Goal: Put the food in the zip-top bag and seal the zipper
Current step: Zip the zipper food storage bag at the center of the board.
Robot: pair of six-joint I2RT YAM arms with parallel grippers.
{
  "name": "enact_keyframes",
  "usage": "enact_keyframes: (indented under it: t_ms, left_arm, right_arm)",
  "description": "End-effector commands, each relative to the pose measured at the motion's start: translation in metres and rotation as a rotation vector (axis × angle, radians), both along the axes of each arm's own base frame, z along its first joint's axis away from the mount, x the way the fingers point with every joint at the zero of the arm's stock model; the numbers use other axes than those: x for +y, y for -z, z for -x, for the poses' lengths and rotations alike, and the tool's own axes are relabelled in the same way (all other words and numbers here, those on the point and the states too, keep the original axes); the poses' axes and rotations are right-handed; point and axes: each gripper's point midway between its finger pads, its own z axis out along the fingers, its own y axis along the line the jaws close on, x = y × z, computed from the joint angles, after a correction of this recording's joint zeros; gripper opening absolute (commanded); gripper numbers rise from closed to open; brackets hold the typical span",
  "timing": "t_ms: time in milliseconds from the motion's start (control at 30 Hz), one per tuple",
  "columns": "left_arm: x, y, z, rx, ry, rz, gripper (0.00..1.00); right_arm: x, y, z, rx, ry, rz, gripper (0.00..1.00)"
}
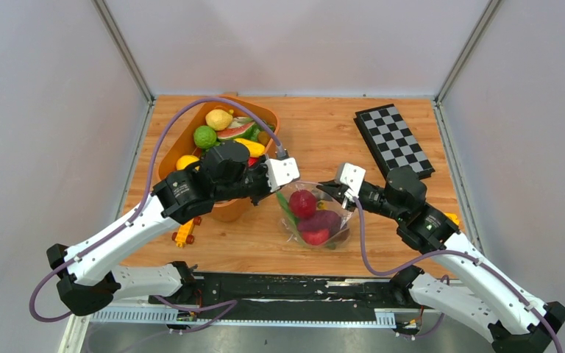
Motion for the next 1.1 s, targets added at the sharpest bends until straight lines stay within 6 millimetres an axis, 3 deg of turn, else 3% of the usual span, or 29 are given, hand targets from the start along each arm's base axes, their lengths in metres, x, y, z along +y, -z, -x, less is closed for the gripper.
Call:
enact_keyframes:
  t_ms: [0,800,1067]
  left_arm:
    - [0.022,0.005,-0.012,-0.041,-0.096,-0.061,0.0]
    - [0.034,-0.003,-0.027,-0.072,-0.212,-0.071,0.0]
    - [0.034,-0.008,-0.026,-0.089,-0.213,-0.024,0.06]
  right_arm:
    - [-0.005,-0.027,-0.005,-0.069,0.043,-0.072,0.0]
    - [-0.006,-0.024,-0.006,-0.057,0.054,-0.077,0.0]
    - [-0.005,-0.026,-0.009,-0.055,0.066,-0.09,0.0]
